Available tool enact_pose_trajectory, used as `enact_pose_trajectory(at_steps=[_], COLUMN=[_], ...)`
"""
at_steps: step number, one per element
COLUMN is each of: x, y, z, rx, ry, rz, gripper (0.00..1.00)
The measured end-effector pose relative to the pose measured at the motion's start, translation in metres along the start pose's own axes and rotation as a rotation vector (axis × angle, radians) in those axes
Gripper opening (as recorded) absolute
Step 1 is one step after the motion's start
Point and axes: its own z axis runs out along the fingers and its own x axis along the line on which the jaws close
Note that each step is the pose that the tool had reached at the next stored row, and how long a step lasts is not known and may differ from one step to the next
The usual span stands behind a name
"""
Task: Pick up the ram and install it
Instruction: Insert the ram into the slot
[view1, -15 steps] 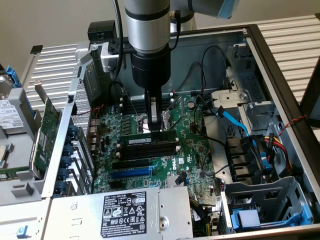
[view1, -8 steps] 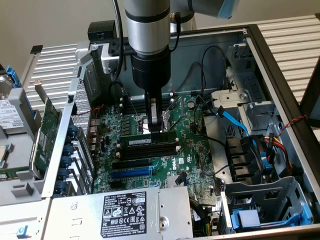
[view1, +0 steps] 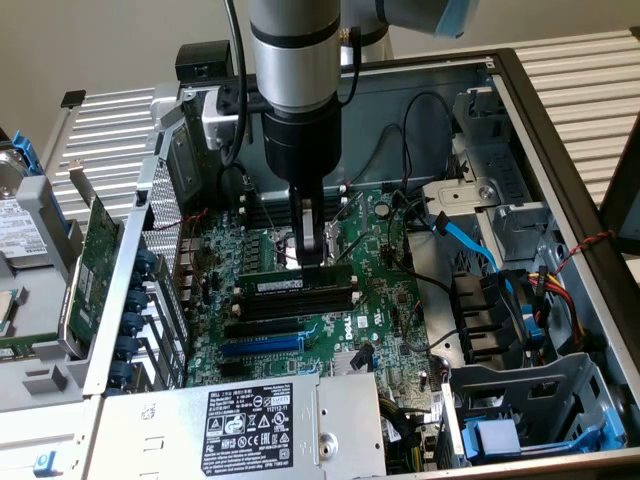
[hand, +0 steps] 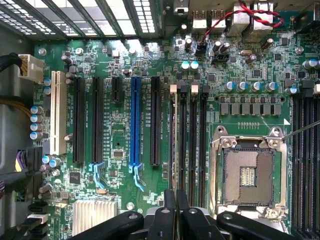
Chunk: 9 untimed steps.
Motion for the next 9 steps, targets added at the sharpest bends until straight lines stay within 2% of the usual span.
enact_pose_trajectory(at_steps=[9], x=[-0.0001], y=[0.0004], z=[0.0049], rx=[0.0], ry=[-0.0001], rz=[0.0], gripper=[0.13])
